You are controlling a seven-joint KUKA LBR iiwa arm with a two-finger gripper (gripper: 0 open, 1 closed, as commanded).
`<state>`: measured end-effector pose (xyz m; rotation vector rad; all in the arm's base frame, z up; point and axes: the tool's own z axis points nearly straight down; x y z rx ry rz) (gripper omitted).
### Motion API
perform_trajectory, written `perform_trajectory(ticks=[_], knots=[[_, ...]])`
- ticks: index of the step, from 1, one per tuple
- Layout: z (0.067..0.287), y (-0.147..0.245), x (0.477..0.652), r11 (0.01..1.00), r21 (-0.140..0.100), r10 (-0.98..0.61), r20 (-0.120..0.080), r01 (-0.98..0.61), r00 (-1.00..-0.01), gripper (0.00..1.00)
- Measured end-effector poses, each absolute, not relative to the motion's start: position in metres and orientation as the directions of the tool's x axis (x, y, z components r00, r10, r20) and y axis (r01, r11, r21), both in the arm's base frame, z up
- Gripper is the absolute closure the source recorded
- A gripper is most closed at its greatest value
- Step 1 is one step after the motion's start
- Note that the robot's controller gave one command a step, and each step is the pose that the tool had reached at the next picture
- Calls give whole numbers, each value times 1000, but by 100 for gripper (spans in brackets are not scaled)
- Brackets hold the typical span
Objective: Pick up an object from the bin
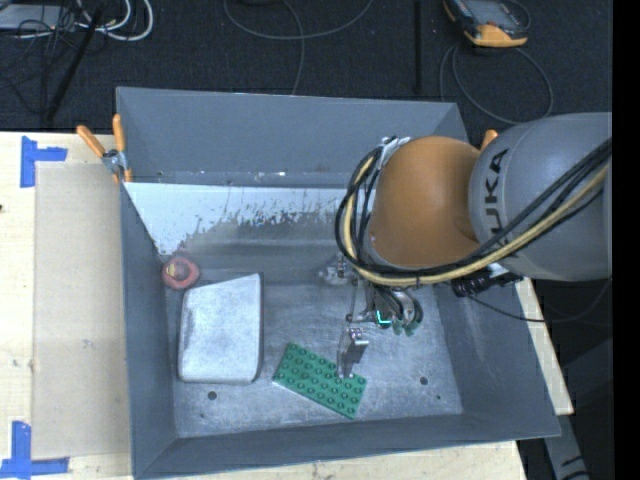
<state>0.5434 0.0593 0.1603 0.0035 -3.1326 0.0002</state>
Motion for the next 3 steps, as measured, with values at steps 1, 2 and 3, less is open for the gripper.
perform_trajectory(ticks=[1, 2, 3], knots=[[73, 52, 516, 968, 1, -249, -1, -249, -968, 0], [77, 51, 517, 969, 1, -246, 1, -246, -969, 100], [204, 67, 514, 964, -1, -266, -6, -266, -964, 100]])
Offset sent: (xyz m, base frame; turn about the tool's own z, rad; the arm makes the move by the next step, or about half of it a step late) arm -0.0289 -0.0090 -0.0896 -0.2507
